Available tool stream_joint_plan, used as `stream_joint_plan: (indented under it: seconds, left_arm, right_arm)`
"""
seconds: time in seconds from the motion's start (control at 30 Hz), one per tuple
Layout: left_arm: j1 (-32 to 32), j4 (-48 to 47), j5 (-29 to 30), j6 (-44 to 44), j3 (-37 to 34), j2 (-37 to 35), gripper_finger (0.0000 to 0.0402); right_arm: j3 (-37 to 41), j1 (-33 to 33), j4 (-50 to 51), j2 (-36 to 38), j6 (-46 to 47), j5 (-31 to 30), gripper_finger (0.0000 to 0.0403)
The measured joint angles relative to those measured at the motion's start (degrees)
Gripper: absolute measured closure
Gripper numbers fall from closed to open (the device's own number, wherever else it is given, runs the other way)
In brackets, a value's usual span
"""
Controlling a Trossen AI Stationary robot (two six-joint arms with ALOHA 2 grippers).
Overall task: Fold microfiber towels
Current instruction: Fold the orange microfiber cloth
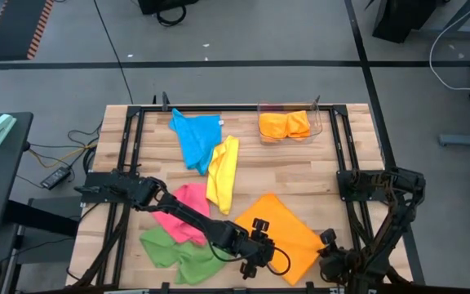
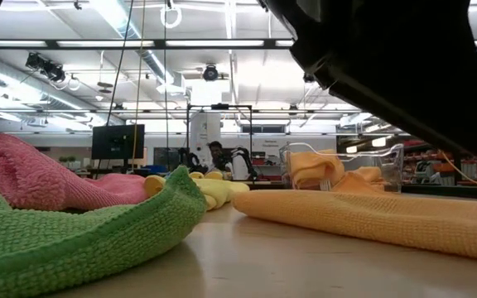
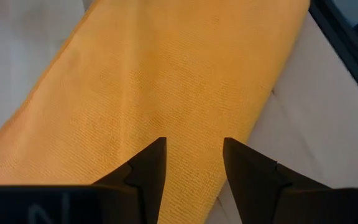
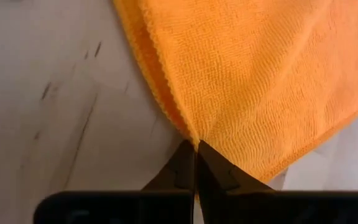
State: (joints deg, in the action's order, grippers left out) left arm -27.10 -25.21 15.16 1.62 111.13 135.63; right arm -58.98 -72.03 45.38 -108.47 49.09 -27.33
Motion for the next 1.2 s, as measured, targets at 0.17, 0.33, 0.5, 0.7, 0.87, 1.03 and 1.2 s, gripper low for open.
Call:
stream_joint_plan:
  seconds: [0.17,0.33,0.5,0.7,0.87,1.03,1.2]
  left_arm:
    - [-2.10,0.11,0.06,-0.96,0.00,0.00,0.0233]
    - [-5.03,2.51,1.43,-2.25,0.04,0.40,0.0204]
    - [-7.44,4.92,8.26,-5.59,0.04,0.55,0.0165]
    - [-8.55,5.45,10.92,-4.13,0.04,0.24,0.0152]
    - [-8.82,2.97,10.93,1.40,0.04,0.20,0.0167]
    - [-9.23,0.67,10.92,8.05,0.04,0.20,0.0180]
    - [-9.78,-0.29,10.93,8.29,0.04,0.17,0.0188]
  right_arm:
    - [-3.03,0.00,-0.96,3.49,5.13,0.58,0.0395]
    - [-5.96,0.95,-0.97,6.53,8.18,0.02,0.0396]
    - [-8.63,5.11,-0.76,7.04,9.17,1.01,0.0397]
    - [-13.85,11.54,1.16,7.11,5.44,4.06,0.0397]
    - [-17.09,17.04,4.05,7.13,3.26,5.65,0.0395]
    - [-16.24,20.77,5.74,7.13,4.20,9.28,0.0394]
    - [-14.84,22.95,6.43,7.13,2.68,9.46,0.0394]
